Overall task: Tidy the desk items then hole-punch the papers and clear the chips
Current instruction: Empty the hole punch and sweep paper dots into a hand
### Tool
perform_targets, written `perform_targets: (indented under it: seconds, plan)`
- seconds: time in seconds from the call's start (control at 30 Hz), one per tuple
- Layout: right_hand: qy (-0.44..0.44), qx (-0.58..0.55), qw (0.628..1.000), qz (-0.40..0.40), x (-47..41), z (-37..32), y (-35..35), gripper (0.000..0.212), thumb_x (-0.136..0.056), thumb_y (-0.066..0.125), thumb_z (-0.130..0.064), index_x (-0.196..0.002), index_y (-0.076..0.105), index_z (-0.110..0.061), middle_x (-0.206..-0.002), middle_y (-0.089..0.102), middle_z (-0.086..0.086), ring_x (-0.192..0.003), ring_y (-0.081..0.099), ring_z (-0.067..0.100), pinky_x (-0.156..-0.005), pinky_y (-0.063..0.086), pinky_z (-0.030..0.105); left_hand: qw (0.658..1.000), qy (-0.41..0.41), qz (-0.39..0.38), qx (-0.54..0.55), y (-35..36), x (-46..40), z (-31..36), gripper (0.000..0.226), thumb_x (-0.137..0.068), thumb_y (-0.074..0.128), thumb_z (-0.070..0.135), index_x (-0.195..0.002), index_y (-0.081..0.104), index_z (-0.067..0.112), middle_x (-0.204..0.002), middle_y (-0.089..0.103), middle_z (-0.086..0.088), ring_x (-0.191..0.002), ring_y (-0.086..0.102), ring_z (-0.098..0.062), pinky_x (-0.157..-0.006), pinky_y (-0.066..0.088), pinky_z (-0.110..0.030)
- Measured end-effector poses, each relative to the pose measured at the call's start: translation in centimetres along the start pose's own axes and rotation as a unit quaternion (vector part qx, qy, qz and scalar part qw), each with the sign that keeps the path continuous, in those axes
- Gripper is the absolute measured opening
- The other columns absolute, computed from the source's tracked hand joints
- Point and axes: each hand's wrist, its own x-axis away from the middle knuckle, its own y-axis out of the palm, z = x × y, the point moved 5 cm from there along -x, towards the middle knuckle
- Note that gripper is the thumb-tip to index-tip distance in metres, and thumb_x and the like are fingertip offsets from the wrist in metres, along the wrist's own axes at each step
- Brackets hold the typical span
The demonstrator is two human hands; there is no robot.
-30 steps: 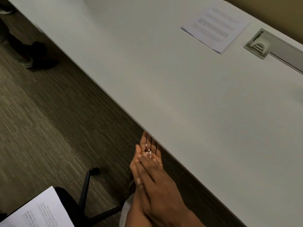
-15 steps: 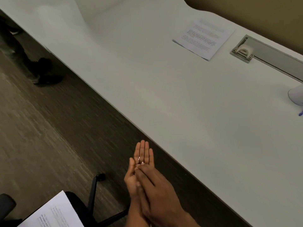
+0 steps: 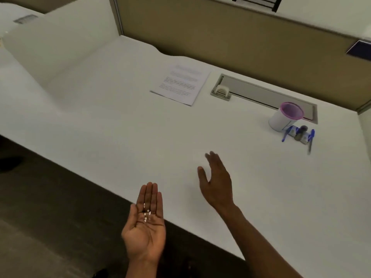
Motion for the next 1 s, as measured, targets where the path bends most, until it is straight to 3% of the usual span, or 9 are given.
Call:
perform_targets:
  seconds: [0.13, 0.4, 0.47, 0.53, 0.57, 0.63, 0.73, 0.9, 1.0]
  plan:
    - [-0.025, 0.132, 0.972, -0.194, -1.0, 4.5, 4.1, 0.06, -0.105, 0.029, -0.039, -0.156, 0.011, -0.013, -0.163, 0.001, -0.003, -0.151, -0.003, 0.012, -0.124, 0.002, 0.034, 0.997, -0.016, 0.059, -0.039, 2.0, -2.2, -1.4, 0.049, -0.104, 0.032, 0.032, -0.134, 0.058, 0.002, -0.14, 0.056, -0.018, -0.13, 0.054, -0.031, -0.108, 0.041, -0.043]
    - [-0.033, 0.156, 0.97, -0.182, 1.7, 3.7, 6.5, 0.058, -0.099, 0.004, -0.042, -0.152, -0.004, -0.019, -0.162, -0.001, -0.004, -0.149, -0.009, 0.005, -0.122, -0.007, 0.027, 0.984, -0.037, 0.152, -0.084, -3.1, -1.3, -0.2, 0.053, -0.106, 0.027, 0.034, -0.132, 0.059, 0.001, -0.141, 0.055, -0.018, -0.131, 0.053, -0.029, -0.106, 0.046, -0.041]
    - [-0.047, 0.152, 0.968, -0.194, 2.2, 3.6, 6.7, 0.057, -0.1, 0.006, -0.04, -0.153, -0.001, -0.018, -0.161, -0.001, -0.005, -0.149, -0.008, 0.005, -0.122, -0.007, 0.025, 0.987, -0.004, 0.083, -0.14, -6.9, 0.8, 0.8, 0.063, -0.105, 0.004, 0.035, -0.148, 0.037, 0.002, -0.157, 0.033, -0.012, -0.148, 0.026, -0.02, -0.122, 0.021, -0.033]
    - [-0.062, 0.156, 0.963, -0.212, 2.8, 3.4, 6.9, 0.057, -0.101, 0.008, -0.039, -0.153, -0.001, -0.018, -0.161, -0.002, -0.005, -0.149, -0.008, 0.004, -0.121, -0.007, 0.023, 0.994, -0.005, -0.054, -0.096, -11.5, 2.5, 1.4, 0.065, -0.1, -0.012, 0.034, -0.155, 0.008, 0.008, -0.164, 0.011, -0.006, -0.153, -0.001, -0.014, -0.12, -0.008, -0.027]
    - [-0.065, 0.158, 0.961, -0.218, 3.2, 3.2, 7.1, 0.057, -0.101, 0.008, -0.039, -0.154, -0.001, -0.018, -0.161, -0.003, -0.005, -0.149, -0.009, 0.004, -0.121, -0.007, 0.023, 0.995, -0.015, -0.055, -0.083, -13.5, 2.6, 1.6, 0.062, -0.098, -0.013, 0.033, -0.154, -0.001, 0.01, -0.165, 0.006, -0.006, -0.152, -0.005, -0.015, -0.119, -0.011, -0.027]
    - [-0.065, 0.153, 0.96, -0.227, 4.1, 2.8, 7.4, 0.058, -0.101, 0.008, -0.04, -0.154, -0.001, -0.019, -0.161, -0.004, -0.006, -0.149, -0.01, 0.003, -0.121, -0.007, 0.023, 0.995, -0.005, 0.037, -0.089, -14.1, 2.5, 1.7, 0.056, -0.1, -0.006, 0.032, -0.15, 0.002, 0.007, -0.164, 0.008, -0.01, -0.152, -0.001, -0.02, -0.123, -0.003, -0.032]
    - [-0.071, 0.15, 0.953, -0.254, 6.5, 1.8, 8.0, 0.059, -0.101, 0.008, -0.042, -0.155, -0.002, -0.019, -0.162, -0.009, -0.007, -0.149, -0.013, 0.003, -0.122, -0.004, 0.026, 0.977, -0.033, 0.205, -0.038, -13.7, 1.5, -0.5, 0.052, -0.103, 0.027, 0.029, -0.125, 0.064, 0.001, -0.141, 0.054, -0.019, -0.13, 0.053, -0.03, -0.109, 0.045, -0.04]
    - [-0.138, 0.099, 0.928, -0.333, 12.3, -1.8, 8.4, 0.058, -0.103, 0.015, -0.042, -0.155, 0.0, -0.021, -0.161, -0.01, -0.009, -0.15, -0.009, 0.004, -0.122, -0.003, 0.026, 0.967, -0.05, 0.248, -0.04, -9.9, 0.3, -2.8, 0.037, -0.102, 0.038, 0.028, -0.107, 0.066, 0.004, -0.1, 0.074, -0.015, -0.092, 0.073, -0.024, -0.085, 0.058, -0.034]
    - [-0.217, 0.038, 0.911, -0.349, 13.5, -3.8, 7.3, 0.055, -0.105, 0.028, -0.036, -0.156, 0.016, -0.02, -0.162, 0.012, -0.007, -0.149, 0.01, 0.002, -0.122, 0.014, 0.027, 0.974, -0.067, 0.214, -0.022, -9.2, -0.5, -3.5, 0.038, -0.1, 0.041, 0.03, -0.089, 0.07, 0.007, -0.083, 0.073, -0.011, -0.079, 0.073, -0.022, -0.081, 0.058, -0.034]
